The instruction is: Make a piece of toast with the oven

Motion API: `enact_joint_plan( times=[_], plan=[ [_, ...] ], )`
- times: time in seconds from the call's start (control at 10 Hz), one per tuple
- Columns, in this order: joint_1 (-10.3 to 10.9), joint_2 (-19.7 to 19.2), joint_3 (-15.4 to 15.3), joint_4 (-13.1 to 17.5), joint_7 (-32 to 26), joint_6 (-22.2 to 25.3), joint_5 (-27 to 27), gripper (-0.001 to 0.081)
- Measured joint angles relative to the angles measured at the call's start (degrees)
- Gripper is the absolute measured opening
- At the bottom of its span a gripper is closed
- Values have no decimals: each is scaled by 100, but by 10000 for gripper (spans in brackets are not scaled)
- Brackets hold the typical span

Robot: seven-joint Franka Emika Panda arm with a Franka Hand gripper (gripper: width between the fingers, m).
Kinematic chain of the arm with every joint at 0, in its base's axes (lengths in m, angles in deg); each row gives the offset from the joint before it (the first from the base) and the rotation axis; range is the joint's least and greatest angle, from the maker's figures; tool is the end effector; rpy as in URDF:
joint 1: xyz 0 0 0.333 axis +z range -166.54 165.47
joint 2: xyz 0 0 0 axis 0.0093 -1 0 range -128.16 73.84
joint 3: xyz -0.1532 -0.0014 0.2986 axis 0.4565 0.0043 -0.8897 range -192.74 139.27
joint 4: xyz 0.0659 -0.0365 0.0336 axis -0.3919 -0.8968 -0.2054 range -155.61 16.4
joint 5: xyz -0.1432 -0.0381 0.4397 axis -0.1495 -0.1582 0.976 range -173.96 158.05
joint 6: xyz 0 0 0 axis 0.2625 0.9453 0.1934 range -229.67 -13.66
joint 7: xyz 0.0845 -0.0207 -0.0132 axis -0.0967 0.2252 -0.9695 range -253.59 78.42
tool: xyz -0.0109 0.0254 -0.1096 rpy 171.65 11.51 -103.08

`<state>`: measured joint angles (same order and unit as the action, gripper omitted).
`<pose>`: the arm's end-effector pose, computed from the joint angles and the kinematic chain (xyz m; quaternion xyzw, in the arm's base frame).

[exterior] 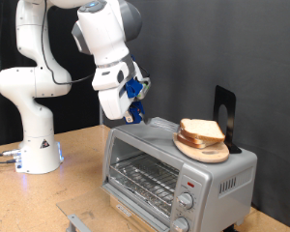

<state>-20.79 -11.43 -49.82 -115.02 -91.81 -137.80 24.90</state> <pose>0.5246 0.0524 0.4089 -0.9771 0.0953 -0.0304 0.1878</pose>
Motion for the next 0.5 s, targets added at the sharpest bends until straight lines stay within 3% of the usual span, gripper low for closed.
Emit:
enact_joint_plan(
  times=[0.5],
  plan=[
    [0,62,-7,3,0,8,7,392]
  ],
)
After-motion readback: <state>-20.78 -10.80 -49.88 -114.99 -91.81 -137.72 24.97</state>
